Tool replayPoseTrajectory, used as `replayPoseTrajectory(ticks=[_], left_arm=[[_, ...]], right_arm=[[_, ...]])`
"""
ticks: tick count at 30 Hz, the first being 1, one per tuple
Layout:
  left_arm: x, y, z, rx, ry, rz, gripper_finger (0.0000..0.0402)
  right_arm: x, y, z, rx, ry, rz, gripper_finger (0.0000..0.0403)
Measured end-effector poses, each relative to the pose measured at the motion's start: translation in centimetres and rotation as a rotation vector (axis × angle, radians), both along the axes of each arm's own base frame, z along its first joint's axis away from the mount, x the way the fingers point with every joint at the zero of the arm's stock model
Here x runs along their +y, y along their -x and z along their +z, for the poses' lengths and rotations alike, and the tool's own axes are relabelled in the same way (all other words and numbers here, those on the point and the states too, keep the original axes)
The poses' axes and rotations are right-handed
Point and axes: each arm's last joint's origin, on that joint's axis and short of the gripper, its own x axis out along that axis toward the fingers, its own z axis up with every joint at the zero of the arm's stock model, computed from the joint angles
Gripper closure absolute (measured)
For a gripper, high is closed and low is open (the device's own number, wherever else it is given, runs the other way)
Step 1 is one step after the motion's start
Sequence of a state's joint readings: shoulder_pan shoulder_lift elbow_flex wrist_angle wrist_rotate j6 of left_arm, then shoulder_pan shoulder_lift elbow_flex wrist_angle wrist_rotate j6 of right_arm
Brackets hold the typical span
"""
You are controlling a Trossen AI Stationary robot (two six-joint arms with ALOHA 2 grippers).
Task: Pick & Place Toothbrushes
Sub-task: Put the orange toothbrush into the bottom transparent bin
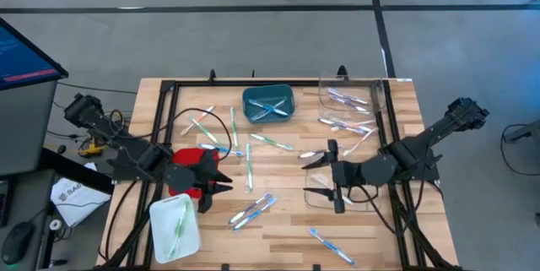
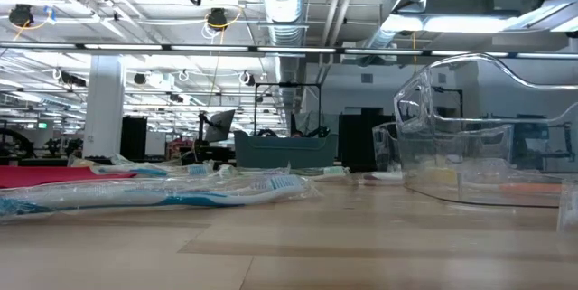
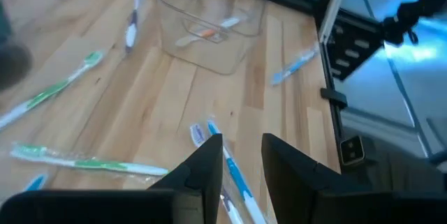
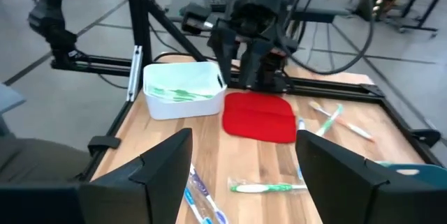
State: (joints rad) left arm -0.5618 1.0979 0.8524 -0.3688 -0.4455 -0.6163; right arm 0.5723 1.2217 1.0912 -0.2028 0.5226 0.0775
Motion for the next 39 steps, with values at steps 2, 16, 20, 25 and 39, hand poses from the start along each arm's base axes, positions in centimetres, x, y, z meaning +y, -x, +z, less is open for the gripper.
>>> replayPoseTrajectory(ticks=[2, 16, 20, 25, 39], left_arm=[[0.0, -0.5, -0.3, 0.009, -0.013, -0.022, 0.0308], [0.4, -5.1, -2.8, 0.013, -0.128, -0.227, 0.0308], [0.0, -5.9, -3.2, -0.017, -0.178, -0.262, 0.0308], [-0.4, -6.9, -4.0, -0.043, -0.236, -0.297, 0.0308], [-0.2, -10.0, -5.5, -0.174, -0.376, -0.309, 0.0308]], right_arm=[[0.5, 0.4, 0.0, -0.008, 0.0, -0.016, 0.0154], [3.8, 3.0, 0.2, -0.059, -0.033, -0.071, 0.0154], [4.6, 3.5, 0.2, -0.083, -0.013, -0.072, 0.0154], [5.0, 3.6, 0.2, -0.092, -0.007, -0.057, 0.0154], [6.5, 2.1, 0.5, -0.199, 0.108, 0.009, 0.0154]])
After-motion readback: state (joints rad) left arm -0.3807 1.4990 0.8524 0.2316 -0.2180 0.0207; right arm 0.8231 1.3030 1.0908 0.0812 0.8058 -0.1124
